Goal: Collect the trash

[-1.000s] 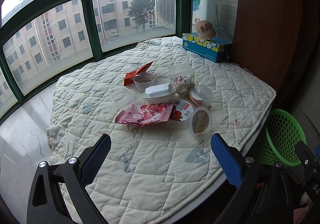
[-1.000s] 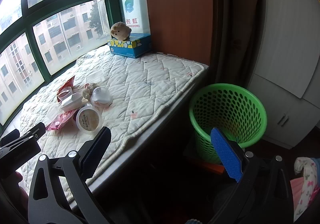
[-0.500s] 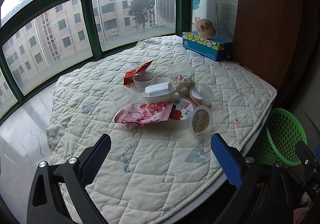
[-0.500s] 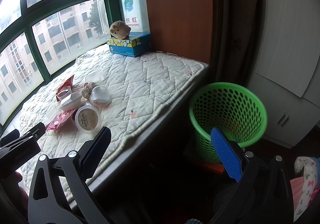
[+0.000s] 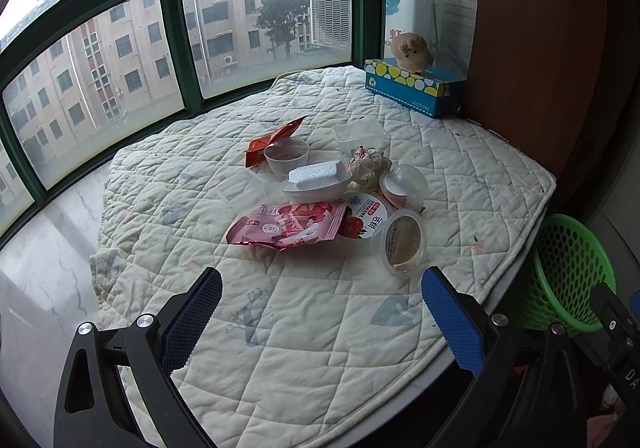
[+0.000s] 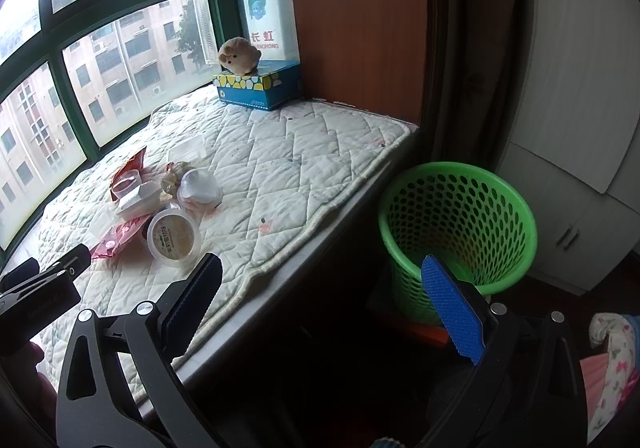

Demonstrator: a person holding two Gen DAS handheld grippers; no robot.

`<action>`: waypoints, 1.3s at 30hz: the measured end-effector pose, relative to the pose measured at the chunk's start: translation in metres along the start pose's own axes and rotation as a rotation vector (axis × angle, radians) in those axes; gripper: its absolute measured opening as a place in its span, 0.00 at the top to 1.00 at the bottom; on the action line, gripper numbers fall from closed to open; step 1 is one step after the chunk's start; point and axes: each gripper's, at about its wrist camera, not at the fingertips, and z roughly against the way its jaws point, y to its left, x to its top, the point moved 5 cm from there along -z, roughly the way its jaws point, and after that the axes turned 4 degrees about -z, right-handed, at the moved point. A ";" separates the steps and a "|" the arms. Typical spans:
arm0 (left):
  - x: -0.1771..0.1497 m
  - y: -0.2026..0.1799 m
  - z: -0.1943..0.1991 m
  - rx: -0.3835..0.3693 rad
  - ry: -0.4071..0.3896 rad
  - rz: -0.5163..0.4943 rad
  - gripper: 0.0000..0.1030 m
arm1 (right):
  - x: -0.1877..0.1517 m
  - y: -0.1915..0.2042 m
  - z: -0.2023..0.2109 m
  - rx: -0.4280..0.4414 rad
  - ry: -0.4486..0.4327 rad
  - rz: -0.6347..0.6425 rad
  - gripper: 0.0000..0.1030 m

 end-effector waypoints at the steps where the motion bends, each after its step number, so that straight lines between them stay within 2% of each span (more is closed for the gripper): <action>1: -0.001 0.001 0.000 0.000 0.000 0.000 0.06 | 0.000 0.000 0.000 0.001 0.001 -0.002 0.04; 22: 0.002 -0.004 -0.005 0.000 0.005 -0.003 0.06 | 0.002 0.000 -0.008 0.005 0.020 0.005 0.04; 31: 0.000 -0.002 -0.017 0.007 0.030 0.000 0.06 | 0.006 0.007 -0.016 0.017 0.038 0.021 0.04; 39: 0.016 -0.001 -0.028 0.016 0.062 0.001 0.06 | 0.012 0.012 -0.027 0.026 0.056 0.034 0.04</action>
